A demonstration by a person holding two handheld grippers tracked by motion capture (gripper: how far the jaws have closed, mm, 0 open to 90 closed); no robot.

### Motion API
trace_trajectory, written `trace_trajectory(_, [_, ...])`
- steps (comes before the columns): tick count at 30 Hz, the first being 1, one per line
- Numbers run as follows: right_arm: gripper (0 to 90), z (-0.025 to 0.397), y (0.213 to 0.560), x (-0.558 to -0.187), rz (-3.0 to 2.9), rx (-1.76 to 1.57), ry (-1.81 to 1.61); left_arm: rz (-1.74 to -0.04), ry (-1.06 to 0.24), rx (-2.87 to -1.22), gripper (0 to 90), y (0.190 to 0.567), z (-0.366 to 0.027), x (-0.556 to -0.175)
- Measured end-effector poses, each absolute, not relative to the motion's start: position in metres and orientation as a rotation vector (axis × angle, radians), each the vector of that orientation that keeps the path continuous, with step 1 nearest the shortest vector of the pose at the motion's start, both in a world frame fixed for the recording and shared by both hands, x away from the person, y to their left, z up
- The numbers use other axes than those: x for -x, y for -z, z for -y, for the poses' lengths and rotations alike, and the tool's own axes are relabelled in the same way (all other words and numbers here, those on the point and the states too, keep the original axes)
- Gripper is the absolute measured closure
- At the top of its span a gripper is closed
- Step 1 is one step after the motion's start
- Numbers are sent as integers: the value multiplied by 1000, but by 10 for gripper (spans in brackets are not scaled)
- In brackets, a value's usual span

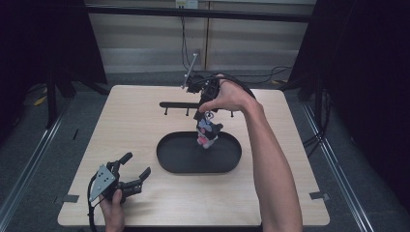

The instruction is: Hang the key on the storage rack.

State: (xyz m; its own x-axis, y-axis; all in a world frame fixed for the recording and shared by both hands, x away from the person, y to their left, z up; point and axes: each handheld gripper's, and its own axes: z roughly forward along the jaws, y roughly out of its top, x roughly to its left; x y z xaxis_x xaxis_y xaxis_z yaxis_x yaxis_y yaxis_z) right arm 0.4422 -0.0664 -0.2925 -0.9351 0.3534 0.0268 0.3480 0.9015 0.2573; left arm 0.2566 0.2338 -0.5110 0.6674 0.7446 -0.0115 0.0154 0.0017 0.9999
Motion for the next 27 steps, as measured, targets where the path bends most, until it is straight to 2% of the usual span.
trace_trajectory(1, [591,67,292,-441,-3043,-555,-412,-666,-648,-1477,153,511,-234,-257])
trace_trajectory(4, [546,70,291,-434,-3042,-576,-475,-667,-648,-1478,153,511,-234,-257])
trace_trajectory(10, [529,75,293,-417,-3023,-572,-556,-669,-646,-1476,152,511,-234,-256])
trace_trajectory(18, [424,85,299,-396,-2940,-630,-697,-665,-648,-1478,152,511,-234,-257])
trace_trajectory(27, [407,101,317,-369,-2889,-649,-841,-665,-647,-1482,153,511,-234,-257])
